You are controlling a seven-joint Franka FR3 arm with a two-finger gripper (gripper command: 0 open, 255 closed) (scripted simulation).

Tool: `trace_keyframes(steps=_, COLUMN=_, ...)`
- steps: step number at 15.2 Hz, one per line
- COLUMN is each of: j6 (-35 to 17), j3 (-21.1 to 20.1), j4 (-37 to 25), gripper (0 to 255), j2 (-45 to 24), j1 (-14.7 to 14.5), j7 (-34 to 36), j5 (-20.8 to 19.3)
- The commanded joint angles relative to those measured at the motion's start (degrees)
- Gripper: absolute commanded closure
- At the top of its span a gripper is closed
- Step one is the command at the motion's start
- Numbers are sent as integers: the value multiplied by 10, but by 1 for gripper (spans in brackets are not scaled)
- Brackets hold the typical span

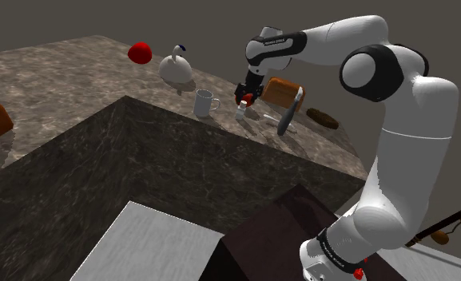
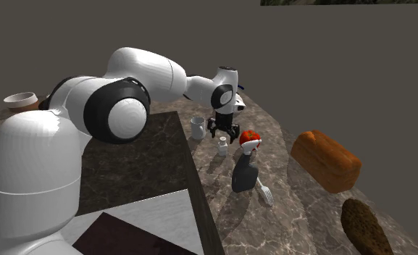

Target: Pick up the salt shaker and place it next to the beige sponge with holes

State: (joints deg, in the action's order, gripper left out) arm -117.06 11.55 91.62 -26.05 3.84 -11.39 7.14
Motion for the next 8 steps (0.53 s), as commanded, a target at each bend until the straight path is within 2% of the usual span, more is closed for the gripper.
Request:
trace_keyframes(steps=1, j6=-6, j3=0, j4=3, gripper=0, j2=-2, j1=0, j7=0, j5=1)
trace_keyframes(steps=7, j6=-5, j3=0, j4=3, gripper=0, j2=-2, j1=0, j7=0, j5=1)
trace_keyframes(steps=8, j6=-5, j3=0, j4=3, gripper=255, j2=-2, j1=0, j7=0, j5=1)
